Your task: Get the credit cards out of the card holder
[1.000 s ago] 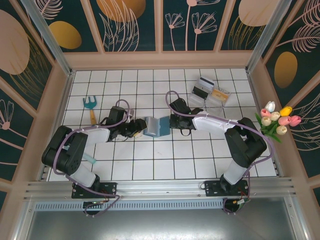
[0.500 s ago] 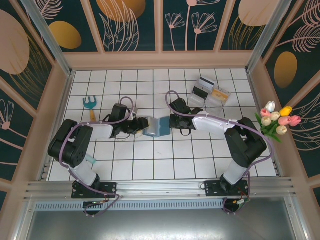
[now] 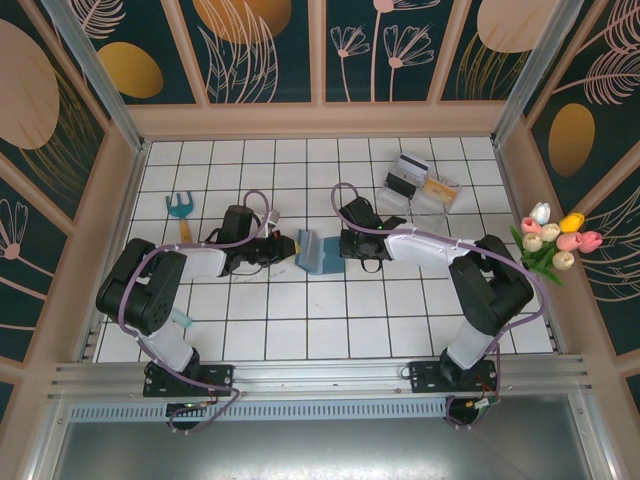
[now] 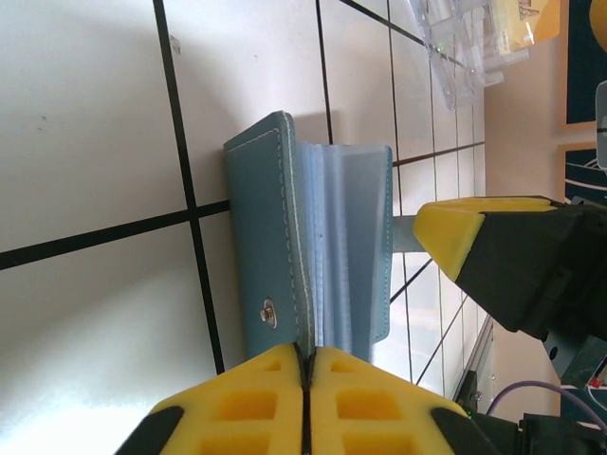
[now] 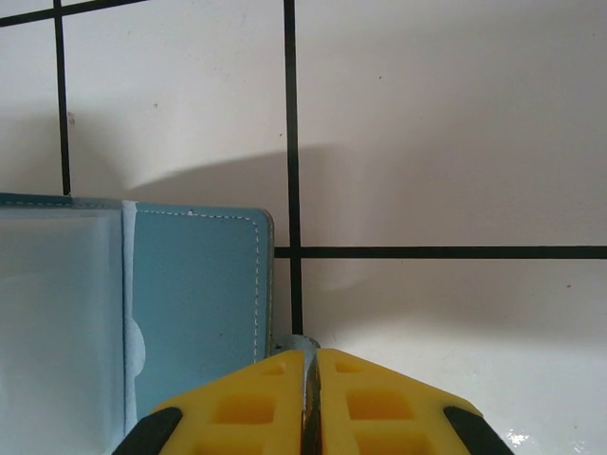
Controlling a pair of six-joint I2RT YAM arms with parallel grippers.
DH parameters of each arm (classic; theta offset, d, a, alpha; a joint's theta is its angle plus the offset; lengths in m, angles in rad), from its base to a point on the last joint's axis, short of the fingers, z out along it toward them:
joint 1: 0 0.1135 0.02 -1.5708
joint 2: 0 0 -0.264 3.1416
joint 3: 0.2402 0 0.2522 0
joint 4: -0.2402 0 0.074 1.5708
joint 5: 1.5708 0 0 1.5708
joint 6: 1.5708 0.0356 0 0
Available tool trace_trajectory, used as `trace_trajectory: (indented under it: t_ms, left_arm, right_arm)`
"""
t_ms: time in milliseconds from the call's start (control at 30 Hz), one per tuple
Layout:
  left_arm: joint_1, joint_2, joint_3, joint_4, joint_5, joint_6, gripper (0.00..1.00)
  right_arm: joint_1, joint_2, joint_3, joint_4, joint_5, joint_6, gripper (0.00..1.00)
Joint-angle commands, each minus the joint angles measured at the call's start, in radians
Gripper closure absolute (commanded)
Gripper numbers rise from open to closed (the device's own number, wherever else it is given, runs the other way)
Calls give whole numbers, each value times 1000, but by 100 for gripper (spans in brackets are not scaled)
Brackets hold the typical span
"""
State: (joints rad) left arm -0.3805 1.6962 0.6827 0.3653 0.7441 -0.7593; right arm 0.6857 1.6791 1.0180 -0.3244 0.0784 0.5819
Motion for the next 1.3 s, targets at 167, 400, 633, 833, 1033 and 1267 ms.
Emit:
trace_trajectory:
  t_ms: [167,400,633,833,1033,1267]
  left_arm:
    - [-2,-37,-11,-49,-15,47,100]
    - [-2,-142,-91,-97,-57,37,100]
    - [-1,-194,-144,-101,-78,17,100]
    - [-2,-196,-155,-99,-78,15,100]
    - [-2,-194,-152,-97,-75,15,100]
    - [-2,-197,-156,-83,-72,6,100]
  right_arm:
    - [-6,-137,13,-43,45,24,61]
    - [22,-229,12,44,-88,17,54]
    - [110,-132,49,168,-186,48,43]
    - [146,35,139,134,-200,82,44]
    - [153,146,217,77,-182,83,50]
    - [153,193,221,42,-174,61,49]
